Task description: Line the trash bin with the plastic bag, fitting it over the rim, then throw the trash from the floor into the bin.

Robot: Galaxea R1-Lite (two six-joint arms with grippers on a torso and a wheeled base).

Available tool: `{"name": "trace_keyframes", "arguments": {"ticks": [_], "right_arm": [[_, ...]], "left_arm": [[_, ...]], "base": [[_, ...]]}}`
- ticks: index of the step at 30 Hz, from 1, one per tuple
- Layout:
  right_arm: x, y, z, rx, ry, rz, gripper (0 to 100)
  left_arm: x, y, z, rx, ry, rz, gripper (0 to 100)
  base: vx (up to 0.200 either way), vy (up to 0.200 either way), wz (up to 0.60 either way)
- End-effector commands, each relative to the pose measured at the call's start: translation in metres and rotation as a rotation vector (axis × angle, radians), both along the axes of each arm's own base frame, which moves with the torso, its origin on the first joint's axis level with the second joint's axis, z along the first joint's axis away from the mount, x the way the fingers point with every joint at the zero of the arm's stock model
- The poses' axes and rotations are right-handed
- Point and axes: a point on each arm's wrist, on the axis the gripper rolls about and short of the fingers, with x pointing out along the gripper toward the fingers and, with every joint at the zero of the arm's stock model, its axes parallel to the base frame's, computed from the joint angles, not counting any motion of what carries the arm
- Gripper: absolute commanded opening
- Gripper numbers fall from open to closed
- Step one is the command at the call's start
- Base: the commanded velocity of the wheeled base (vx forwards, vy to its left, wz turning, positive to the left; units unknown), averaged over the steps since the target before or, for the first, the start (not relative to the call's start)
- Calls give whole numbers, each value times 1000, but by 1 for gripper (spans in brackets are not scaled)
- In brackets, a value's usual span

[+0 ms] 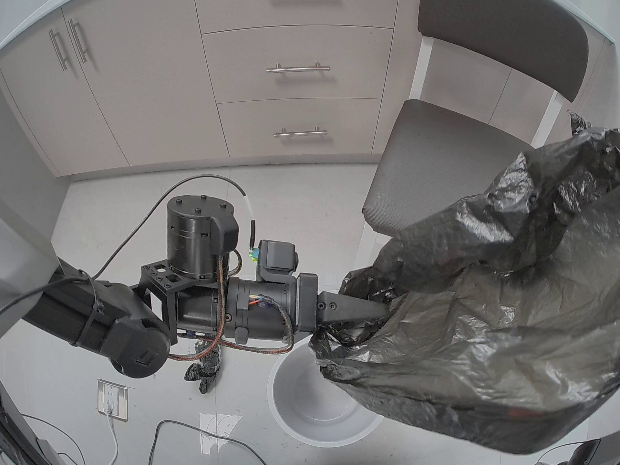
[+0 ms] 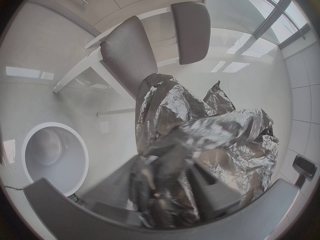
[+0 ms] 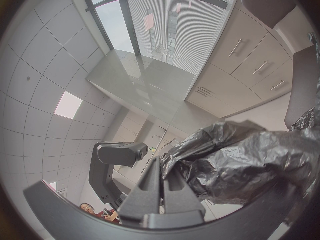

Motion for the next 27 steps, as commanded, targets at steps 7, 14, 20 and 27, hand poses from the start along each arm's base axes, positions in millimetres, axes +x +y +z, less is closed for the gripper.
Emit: {"name": "trace_keyframes", "arguments": {"ticks": [7, 14, 20, 27], "right_arm": [[5, 3, -4, -14, 21, -1, 0], [21, 10, -15, -65, 101, -30, 0], [31, 15, -18, -88, 146, -53, 0], [34, 17, -29, -127, 233, -144, 0]], "left_arm": [[-11, 9, 15, -23, -28, -1, 0], [-45, 32, 48, -87, -49, -4, 0], [-70, 49, 69, -139, -38, -6, 0], [-96, 63, 81, -177, -58, -29, 0]], "base": [[0, 0, 0], [0, 0, 0], [0, 0, 0], [0, 0, 0]]}}
